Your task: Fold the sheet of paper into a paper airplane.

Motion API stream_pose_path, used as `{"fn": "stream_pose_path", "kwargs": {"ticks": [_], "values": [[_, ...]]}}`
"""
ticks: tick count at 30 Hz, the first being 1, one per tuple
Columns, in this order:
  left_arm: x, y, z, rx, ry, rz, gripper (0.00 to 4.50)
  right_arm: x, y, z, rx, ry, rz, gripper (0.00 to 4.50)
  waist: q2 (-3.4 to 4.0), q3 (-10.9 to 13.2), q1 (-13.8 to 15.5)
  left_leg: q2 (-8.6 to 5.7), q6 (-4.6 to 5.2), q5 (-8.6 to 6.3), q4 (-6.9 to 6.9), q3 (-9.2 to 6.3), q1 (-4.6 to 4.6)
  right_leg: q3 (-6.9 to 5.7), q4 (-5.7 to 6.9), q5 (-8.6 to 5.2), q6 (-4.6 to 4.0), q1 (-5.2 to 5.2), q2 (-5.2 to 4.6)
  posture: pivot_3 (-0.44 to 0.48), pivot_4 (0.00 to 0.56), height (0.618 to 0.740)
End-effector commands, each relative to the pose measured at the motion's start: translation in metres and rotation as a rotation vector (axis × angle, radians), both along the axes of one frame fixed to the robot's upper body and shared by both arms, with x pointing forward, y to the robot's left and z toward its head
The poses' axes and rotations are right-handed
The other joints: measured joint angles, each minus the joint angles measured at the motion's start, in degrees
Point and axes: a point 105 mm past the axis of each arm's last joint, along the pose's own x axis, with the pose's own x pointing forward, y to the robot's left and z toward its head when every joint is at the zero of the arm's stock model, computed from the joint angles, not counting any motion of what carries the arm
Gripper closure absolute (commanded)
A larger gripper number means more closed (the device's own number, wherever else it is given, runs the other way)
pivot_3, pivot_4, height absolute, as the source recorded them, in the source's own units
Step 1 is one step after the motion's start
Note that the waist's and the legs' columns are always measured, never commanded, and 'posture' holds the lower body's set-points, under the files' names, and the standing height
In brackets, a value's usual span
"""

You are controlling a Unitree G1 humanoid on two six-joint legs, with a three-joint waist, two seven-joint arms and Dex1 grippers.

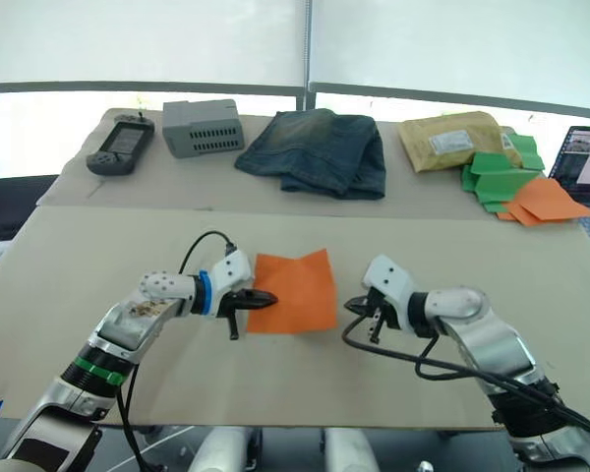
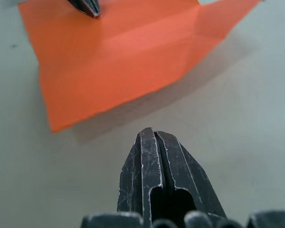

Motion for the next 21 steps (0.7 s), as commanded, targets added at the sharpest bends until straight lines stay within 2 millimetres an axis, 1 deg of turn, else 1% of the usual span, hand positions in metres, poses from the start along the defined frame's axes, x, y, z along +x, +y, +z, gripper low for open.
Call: {"fn": "stream_pose_path", "kwargs": {"ticks": [1,5,8,14,17,21], "values": [[-0.002,0.0,0.006,-0.015,-0.024,0.014,4.5,0.002,0.012,0.005,0.051,-0.018,0.073,4.49,0.0,0.0,-0.1,0.02,0.0,0.0,-0.01,-0.01,0.0,-0.01,-0.01,0.0,0.0,0.0,0.02,0.0,0.15,0.728],[-0.003,0.0,0.004,-0.016,-0.018,0.026,4.5,0.002,0.023,0.003,0.115,-0.002,0.112,4.49,0.01,0.0,-0.1,0.02,0.0,0.0,-0.01,-0.02,-0.01,0.0,0.0,0.0,-0.01,0.0,0.02,0.0,0.15,0.728],[-0.004,0.0,0.004,-0.016,-0.018,0.032,4.5,0.004,0.032,0.003,0.13,-0.023,0.144,4.49,0.01,0.0,-0.1,0.01,0.0,0.0,0.0,-0.02,0.0,0.0,0.01,0.01,-0.01,0.0,0.01,0.0,0.15,0.728],[-0.003,0.002,0.003,-0.018,-0.013,0.06,4.5,0.006,0.057,0.018,0.231,-0.053,0.204,4.49,0.03,0.0,-0.1,0.02,0.0,0.0,0.0,-0.03,0.01,-0.01,0.04,0.01,-0.02,0.0,0.02,0.0,0.15,0.728],[-0.005,0.002,0.001,-0.025,-0.006,0.073,4.5,0.01,0.071,0.016,0.249,-0.048,0.221,4.49,0.03,0.0,-0.2,0.02,0.0,0.0,0.0,-0.03,0.02,-0.01,0.05,0.16,-0.26,0.0,0.02,0.0,0.15,0.728],[-0.005,0.001,0.001,-0.031,-0.007,0.095,4.5,0.015,0.085,0.006,0.248,-0.03,0.236,4.49,0.04,0.0,-0.2,0.02,0.0,0.0,0.0,-0.03,0.03,-0.02,0.05,0.18,-0.31,0.0,0.02,0.0,0.15,0.728]]}}
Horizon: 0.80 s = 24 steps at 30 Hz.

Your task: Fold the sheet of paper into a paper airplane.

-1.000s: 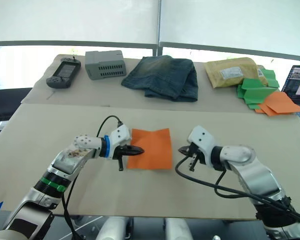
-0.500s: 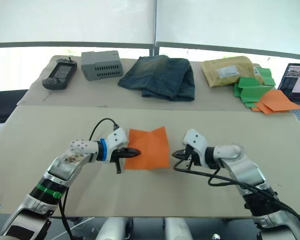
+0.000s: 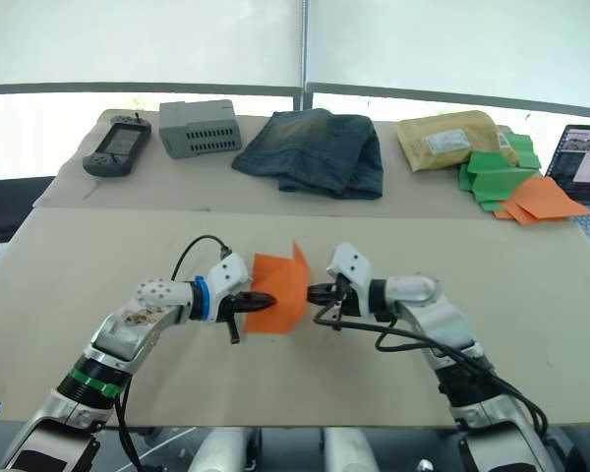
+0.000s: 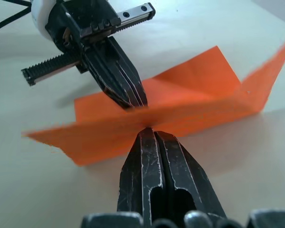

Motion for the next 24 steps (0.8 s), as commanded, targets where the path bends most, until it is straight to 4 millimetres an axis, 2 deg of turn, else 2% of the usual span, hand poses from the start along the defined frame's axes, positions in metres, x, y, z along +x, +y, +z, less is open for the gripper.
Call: {"fn": "stream_pose_path", "kwargs": {"ticks": [1,10,19,24], "values": [[-0.001,0.0,0.003,-0.011,-0.011,0.021,4.5,0.005,0.01,0.001,-0.001,-0.032,0.02,4.49,0.0,0.0,0.0,0.0,0.0,0.0,0.0,0.0,0.0,0.0,0.0,0.03,-0.05,0.0,0.0,0.0,0.15,0.728],[-0.001,0.013,0.007,-0.052,-0.013,0.125,4.5,0.013,0.021,-0.018,-0.049,-0.002,0.051,4.49,0.01,0.0,-0.4,0.02,0.0,0.0,-0.02,0.0,0.04,-0.01,0.04,0.06,-0.1,0.0,0.0,0.0,0.15,0.728],[0.013,0.056,0.038,-0.163,-0.067,0.262,4.5,0.015,0.028,-0.053,-0.172,0.05,0.072,4.49,0.0,0.0,-1.8,0.04,-0.01,0.0,-0.07,-0.04,0.33,-0.02,0.45,-0.02,-0.16,0.05,0.02,0.0,0.15,0.728],[0.018,0.053,0.067,-0.298,-0.127,0.244,4.5,0.015,0.028,-0.057,-0.205,0.052,0.081,4.49,0.01,0.0,-2.0,0.07,-0.01,-0.01,-0.16,-0.05,0.86,-0.06,0.47,-0.3,0.04,0.53,0.03,0.0,0.15,0.728]]}}
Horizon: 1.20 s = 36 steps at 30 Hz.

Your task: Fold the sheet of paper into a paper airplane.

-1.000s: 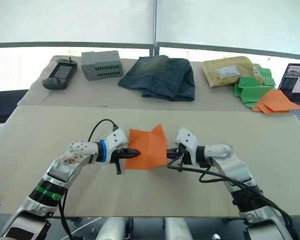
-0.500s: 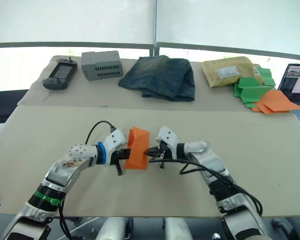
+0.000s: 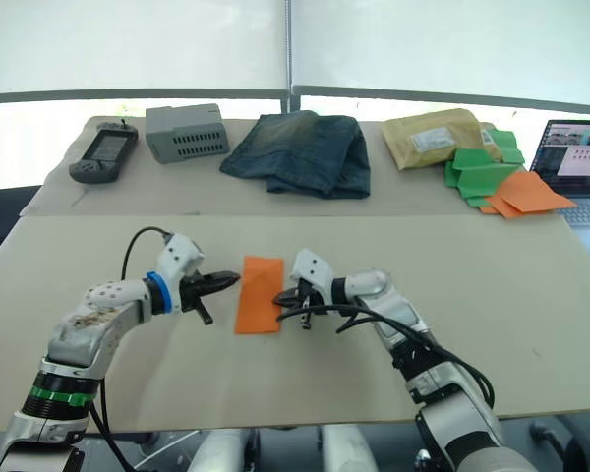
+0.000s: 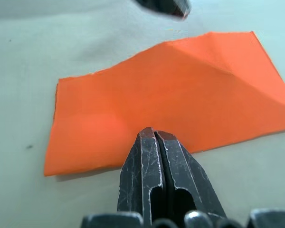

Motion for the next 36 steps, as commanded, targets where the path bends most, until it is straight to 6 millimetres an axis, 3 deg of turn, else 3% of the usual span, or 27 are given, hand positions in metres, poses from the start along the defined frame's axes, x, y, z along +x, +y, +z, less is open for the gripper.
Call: {"fn": "stream_pose_path", "kwargs": {"ticks": [1,4,7,11,15,22,30,36], "values": [[0.002,-0.012,0.033,-0.093,-0.11,-0.06,4.5,-0.007,-0.005,-0.028,-0.102,0.056,-0.004,4.49,0.0,0.0,0.0,0.0,0.0,0.0,-0.01,0.0,0.08,0.0,-0.02,-0.02,0.01,0.1,0.0,0.0,0.15,0.728],[-0.004,-0.034,0.037,-0.133,-0.102,-0.157,4.5,-0.009,-0.009,-0.028,-0.112,0.057,-0.006,4.49,-0.01,0.0,0.1,-0.02,-0.01,-0.01,-0.05,0.0,0.28,0.01,-0.04,-0.06,0.04,0.3,-0.01,0.0,0.15,0.728],[-0.007,-0.043,0.019,-0.056,-0.059,-0.2,4.5,-0.01,-0.009,-0.025,-0.099,0.053,-0.021,4.49,0.0,0.0,0.3,-0.04,-0.01,-0.01,-0.05,-0.01,0.27,0.02,-0.03,-0.07,0.04,0.3,-0.01,0.0,0.15,0.728],[-0.004,-0.027,-0.028,0.111,0.05,-0.172,4.5,-0.015,-0.011,-0.012,-0.057,0.021,-0.022,4.49,0.06,-0.1,0.4,-0.07,-0.01,-0.01,-0.06,-0.02,0.26,0.03,-0.03,-0.12,0.05,0.28,-0.01,0.0,0.15,0.728],[-0.005,-0.026,-0.04,0.14,0.075,-0.203,4.5,-0.02,-0.012,-0.001,-0.025,0.002,-0.017,4.49,0.06,-0.1,0.6,-0.07,-0.01,-0.01,-0.08,-0.04,0.14,0.02,-0.03,-0.15,0.03,0.17,-0.02,0.0,0.15,0.728],[-0.008,-0.031,-0.044,0.126,0.084,-0.24,4.5,-0.019,-0.011,0.0,-0.025,-0.002,-0.026,4.49,0.06,0.0,0.6,-0.08,-0.01,-0.01,-0.07,-0.06,0.1,-0.01,-0.08,-0.17,0.05,0.18,-0.04,0.0,0.15,0.728],[-0.013,-0.033,-0.048,0.146,0.088,-0.253,4.5,0.01,-0.011,-0.003,-0.035,-0.041,-0.116,4.49,0.06,0.0,0.4,-0.05,-0.01,-0.01,-0.07,-0.05,0.18,0.0,-0.06,-0.18,0.04,0.21,-0.01,0.0,0.15,0.728],[-0.018,-0.022,-0.053,0.191,0.101,-0.253,4.5,0.027,-0.012,0.006,-0.021,-0.074,-0.141,4.49,0.07,-0.1,0.4,-0.05,-0.01,-0.01,-0.08,-0.06,0.17,0.0,-0.07,-0.19,0.03,0.22,-0.02,0.0,0.15,0.728]]}}
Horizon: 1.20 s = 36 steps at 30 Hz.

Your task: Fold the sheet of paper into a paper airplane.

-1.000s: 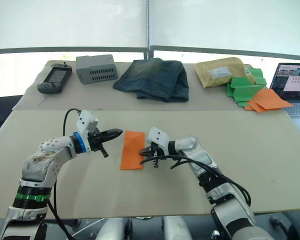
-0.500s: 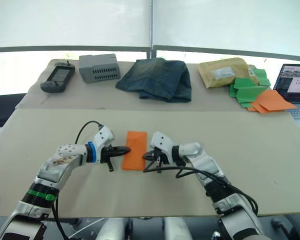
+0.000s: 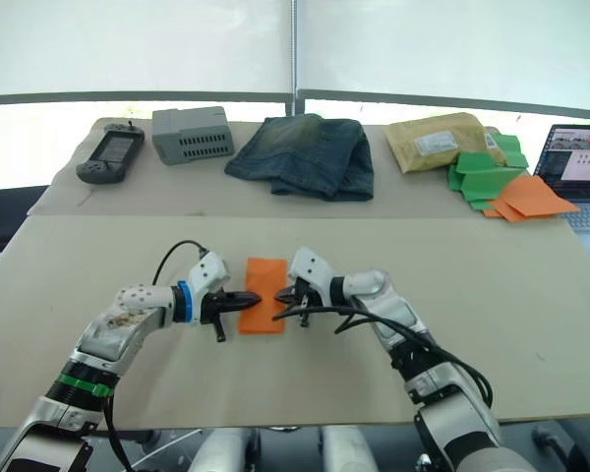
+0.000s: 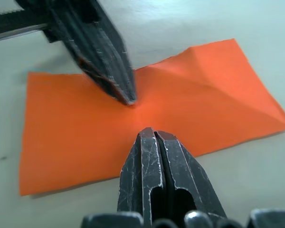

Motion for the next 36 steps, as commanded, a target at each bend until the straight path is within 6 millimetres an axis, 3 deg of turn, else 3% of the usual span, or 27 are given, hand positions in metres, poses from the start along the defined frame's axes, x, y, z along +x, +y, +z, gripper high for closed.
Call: {"fn": "stream_pose_path", "kwargs": {"ticks": [1,8,24,28,36], "values": [[-0.004,0.006,-0.007,0.054,0.007,-0.013,4.5,0.018,-0.011,0.0,-0.027,-0.031,-0.066,4.49,0.0,0.0,-0.1,0.01,0.0,0.0,0.0,0.01,0.01,0.0,0.0,0.0,0.0,0.0,0.0,0.0,0.15,0.728],[-0.006,0.003,-0.007,0.058,0.003,-0.026,4.5,0.041,-0.009,0.005,-0.024,-0.055,-0.093,4.49,0.0,0.0,-0.2,0.02,0.0,0.0,-0.04,0.02,0.02,0.01,-0.01,-0.01,-0.02,0.0,0.0,0.0,0.15,0.728],[-0.008,-0.004,-0.005,0.044,0.006,-0.025,4.5,0.064,-0.007,0.001,-0.022,-0.096,-0.165,4.49,0.03,0.0,-0.3,0.07,0.0,0.0,-0.1,-0.01,0.03,0.02,-0.01,0.0,-0.04,0.01,-0.05,0.0,0.15,0.728],[-0.006,-0.005,-0.003,0.034,0.002,-0.017,4.5,0.062,-0.01,-0.002,-0.016,-0.09,-0.166,4.49,0.03,0.0,-0.2,0.06,0.0,0.0,-0.1,-0.01,0.03,0.01,-0.01,0.0,-0.04,0.01,-0.07,0.0,0.15,0.728],[-0.001,-0.009,0.0,0.03,-0.035,-0.024,4.5,0.031,-0.005,-0.026,0.006,-0.049,-0.023,4.49,0.07,0.0,-0.3,0.02,0.0,0.0,-0.24,-0.01,0.06,0.03,-0.08,-0.03,-0.01,0.03,-0.12,0.0,0.15,0.728]]}}
